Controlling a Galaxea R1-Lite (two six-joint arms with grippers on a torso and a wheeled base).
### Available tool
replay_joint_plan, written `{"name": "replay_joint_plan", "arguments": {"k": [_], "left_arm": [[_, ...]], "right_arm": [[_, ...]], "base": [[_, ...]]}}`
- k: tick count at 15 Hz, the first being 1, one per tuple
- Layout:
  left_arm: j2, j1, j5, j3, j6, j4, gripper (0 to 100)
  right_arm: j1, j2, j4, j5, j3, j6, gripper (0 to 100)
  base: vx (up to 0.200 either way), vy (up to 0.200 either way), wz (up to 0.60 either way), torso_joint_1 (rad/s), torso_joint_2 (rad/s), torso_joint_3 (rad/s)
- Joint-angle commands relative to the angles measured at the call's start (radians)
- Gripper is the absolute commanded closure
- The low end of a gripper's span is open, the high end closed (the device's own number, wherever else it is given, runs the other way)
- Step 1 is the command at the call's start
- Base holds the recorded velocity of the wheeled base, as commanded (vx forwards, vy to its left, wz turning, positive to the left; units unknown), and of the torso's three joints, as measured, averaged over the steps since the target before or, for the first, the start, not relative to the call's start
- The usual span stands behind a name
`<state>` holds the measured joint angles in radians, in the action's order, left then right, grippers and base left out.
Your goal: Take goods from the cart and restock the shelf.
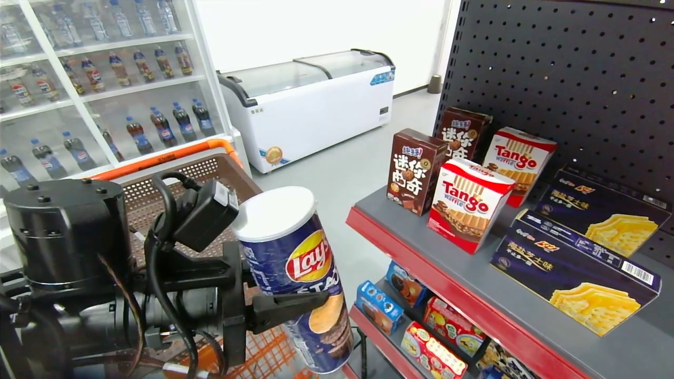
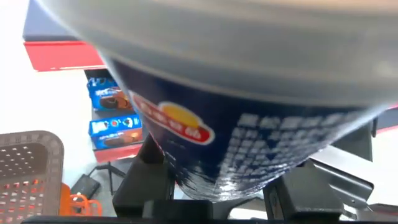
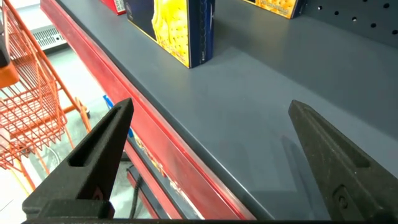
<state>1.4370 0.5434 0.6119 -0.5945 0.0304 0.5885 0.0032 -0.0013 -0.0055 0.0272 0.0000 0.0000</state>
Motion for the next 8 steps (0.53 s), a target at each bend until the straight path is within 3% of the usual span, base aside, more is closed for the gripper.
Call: {"name": "replay_joint_plan", "arguments": {"k": [1,8], "left_arm": [[-0.009,0.01,0.002,0.002,0.0,0.001,100],[-0.012,0.012,0.006,0.005,0.002,0.001,100]], "right_arm": [[0.0,0.001,-0.001,0.0,0.0,0.0,0],[0.0,0.001,-0.001,0.0,0.0,0.0,0]], "base": [[0.0,0.0,0.0,0.0,0.0,0.0],[0.0,0.0,0.0,0.0,0.0,0.0]]}}
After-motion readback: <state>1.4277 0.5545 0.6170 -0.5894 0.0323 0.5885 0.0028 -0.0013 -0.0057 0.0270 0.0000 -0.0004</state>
